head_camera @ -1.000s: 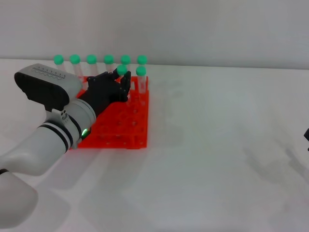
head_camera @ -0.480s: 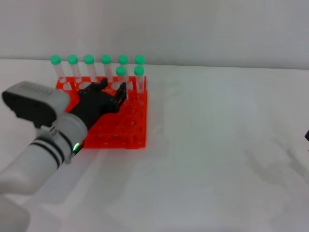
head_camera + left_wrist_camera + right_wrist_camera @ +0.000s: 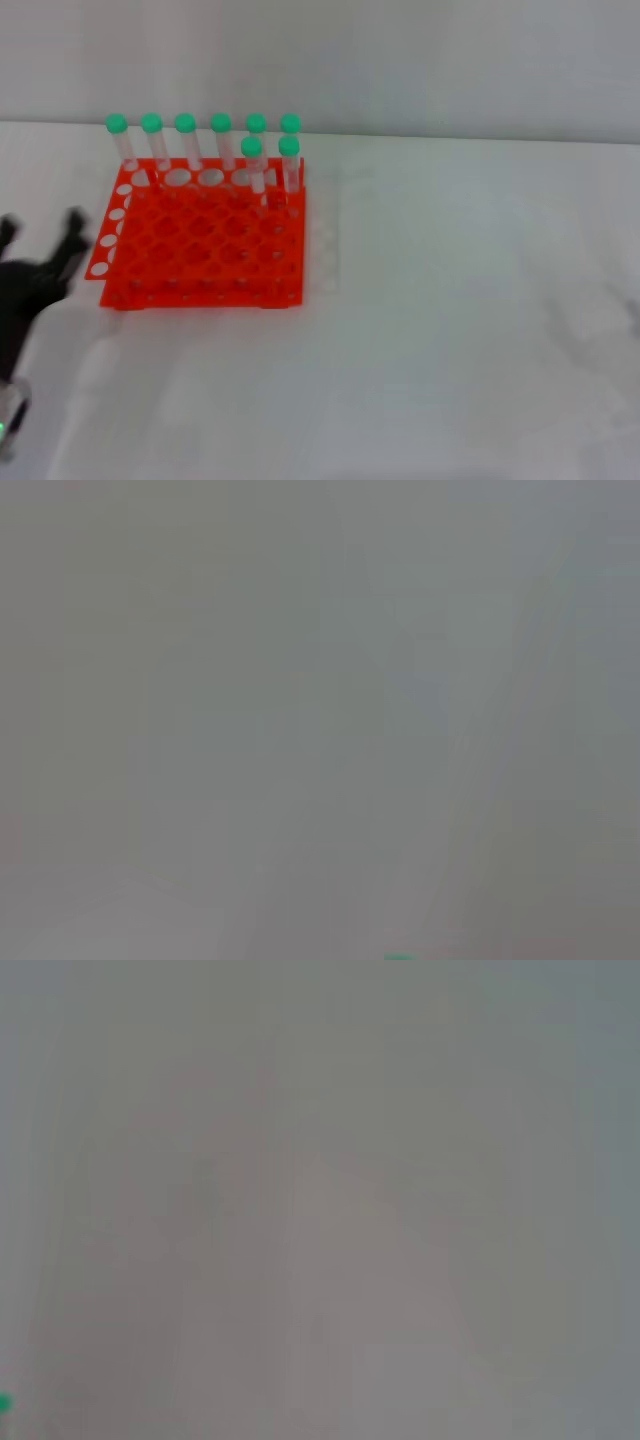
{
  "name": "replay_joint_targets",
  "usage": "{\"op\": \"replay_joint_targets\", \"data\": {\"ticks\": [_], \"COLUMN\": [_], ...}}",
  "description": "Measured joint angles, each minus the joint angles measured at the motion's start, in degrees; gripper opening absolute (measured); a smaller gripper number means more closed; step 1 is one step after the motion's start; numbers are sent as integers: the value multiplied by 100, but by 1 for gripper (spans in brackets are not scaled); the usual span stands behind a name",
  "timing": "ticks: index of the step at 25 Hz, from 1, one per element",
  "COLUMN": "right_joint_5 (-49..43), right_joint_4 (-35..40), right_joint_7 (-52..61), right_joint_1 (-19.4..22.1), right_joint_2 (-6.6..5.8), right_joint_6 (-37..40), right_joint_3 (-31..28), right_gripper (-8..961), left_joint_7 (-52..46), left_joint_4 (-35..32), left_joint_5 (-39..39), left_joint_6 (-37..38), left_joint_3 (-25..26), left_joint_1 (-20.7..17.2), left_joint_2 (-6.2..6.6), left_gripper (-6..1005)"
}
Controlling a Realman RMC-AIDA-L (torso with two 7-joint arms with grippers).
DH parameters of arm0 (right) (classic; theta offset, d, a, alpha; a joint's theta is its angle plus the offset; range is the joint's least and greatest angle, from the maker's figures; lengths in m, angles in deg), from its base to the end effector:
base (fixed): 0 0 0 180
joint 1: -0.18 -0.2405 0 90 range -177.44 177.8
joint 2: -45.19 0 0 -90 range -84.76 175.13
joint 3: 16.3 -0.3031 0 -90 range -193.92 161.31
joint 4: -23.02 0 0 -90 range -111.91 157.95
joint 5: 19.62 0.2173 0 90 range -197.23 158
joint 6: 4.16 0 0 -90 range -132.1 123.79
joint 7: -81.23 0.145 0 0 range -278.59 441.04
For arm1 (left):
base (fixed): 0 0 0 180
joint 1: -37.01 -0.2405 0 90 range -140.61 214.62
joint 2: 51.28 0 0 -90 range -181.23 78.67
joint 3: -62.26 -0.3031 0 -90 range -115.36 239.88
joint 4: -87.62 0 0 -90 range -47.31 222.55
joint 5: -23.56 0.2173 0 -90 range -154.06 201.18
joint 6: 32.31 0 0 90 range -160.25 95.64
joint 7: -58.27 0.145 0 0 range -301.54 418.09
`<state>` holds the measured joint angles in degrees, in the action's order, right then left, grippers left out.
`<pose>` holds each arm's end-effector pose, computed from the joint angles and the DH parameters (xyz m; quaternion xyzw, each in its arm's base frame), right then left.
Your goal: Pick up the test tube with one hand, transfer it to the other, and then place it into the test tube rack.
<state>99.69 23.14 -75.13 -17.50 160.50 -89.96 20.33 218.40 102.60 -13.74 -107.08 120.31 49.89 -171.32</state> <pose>0.4062 0.2803 -0.0028 -0.7284 0.2054 0.3539 0.5495 -0.3872 0.2856 -0.0376 -0.6284 -0.2993 -0.3978 0.5977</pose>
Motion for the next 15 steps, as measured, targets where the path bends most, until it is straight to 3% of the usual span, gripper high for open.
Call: {"op": "replay_joint_targets", "data": {"ticks": [3, 5, 15], "right_joint_5": [4, 5, 73], "right_joint_4": [-7, -29, -254], "right_joint_7": [-1, -2, 46], "right_joint_1": [28, 39, 35], "right_joint_2": [0, 0, 0], "right_joint_6": [118, 183, 220], "right_joint_3": [-91, -96, -106], "right_gripper": [873, 873, 873], "left_joint_7": [-334, -759, -1249], "left_joint_4": [-129, -281, -526], "left_joint_5": [-390, -521, -619], "left_joint_6": [-404, -451, -402], "left_joint_3": [-10, -11, -14], "left_joint_1": [-421, -531, -457], "left_joint_2": [-9, -2, 0], "left_gripper": [881, 881, 881]}}
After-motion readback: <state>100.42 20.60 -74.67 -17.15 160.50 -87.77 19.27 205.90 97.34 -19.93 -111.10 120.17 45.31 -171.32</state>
